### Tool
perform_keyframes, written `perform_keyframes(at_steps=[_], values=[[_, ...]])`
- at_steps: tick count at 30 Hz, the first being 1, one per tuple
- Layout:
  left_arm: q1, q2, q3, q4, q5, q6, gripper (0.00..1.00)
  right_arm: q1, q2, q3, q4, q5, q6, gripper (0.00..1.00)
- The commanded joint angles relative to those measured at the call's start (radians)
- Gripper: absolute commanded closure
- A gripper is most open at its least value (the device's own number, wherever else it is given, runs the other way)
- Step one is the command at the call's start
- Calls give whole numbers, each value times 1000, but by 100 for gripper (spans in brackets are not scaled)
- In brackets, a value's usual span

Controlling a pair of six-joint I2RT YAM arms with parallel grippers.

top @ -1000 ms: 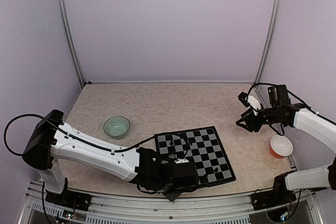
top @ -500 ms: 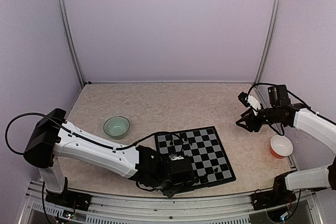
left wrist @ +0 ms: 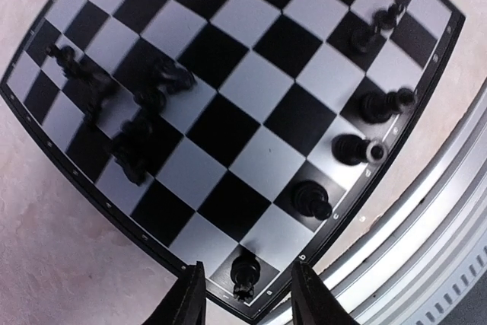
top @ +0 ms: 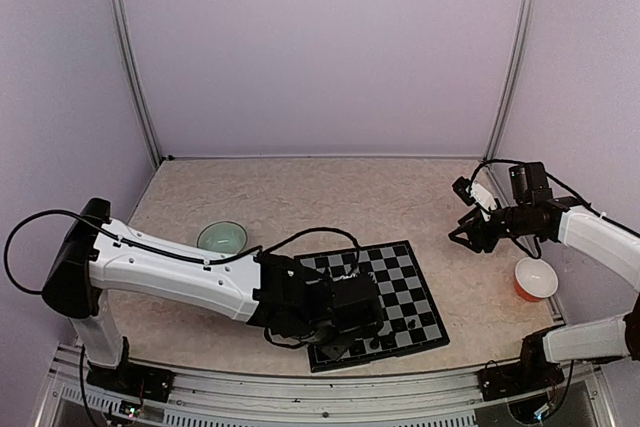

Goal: Set up the chess pieces on the board
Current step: Place the rook at h8, then pick up the pawn from the chessboard.

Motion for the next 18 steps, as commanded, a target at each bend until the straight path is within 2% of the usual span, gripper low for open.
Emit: perform_keyframes(at_steps=[1,5,9,14,18], values=[[64,-74,60,-46,-86,64,61,-9,-1,0,-14,-9,-3,52],[151,-83,46,49,-44,124,66,-8,-4,1,-13,-7,-1,52],[220,-66,59,126,-2,182,66,-9,1,0,-15,-10,0,52],[304,12,111,134,8,202,66,-9,6,2,-16,-12,-3,51],[361,58,96,123,22,188,67,-9,1,1,-17,-12,-3,52]])
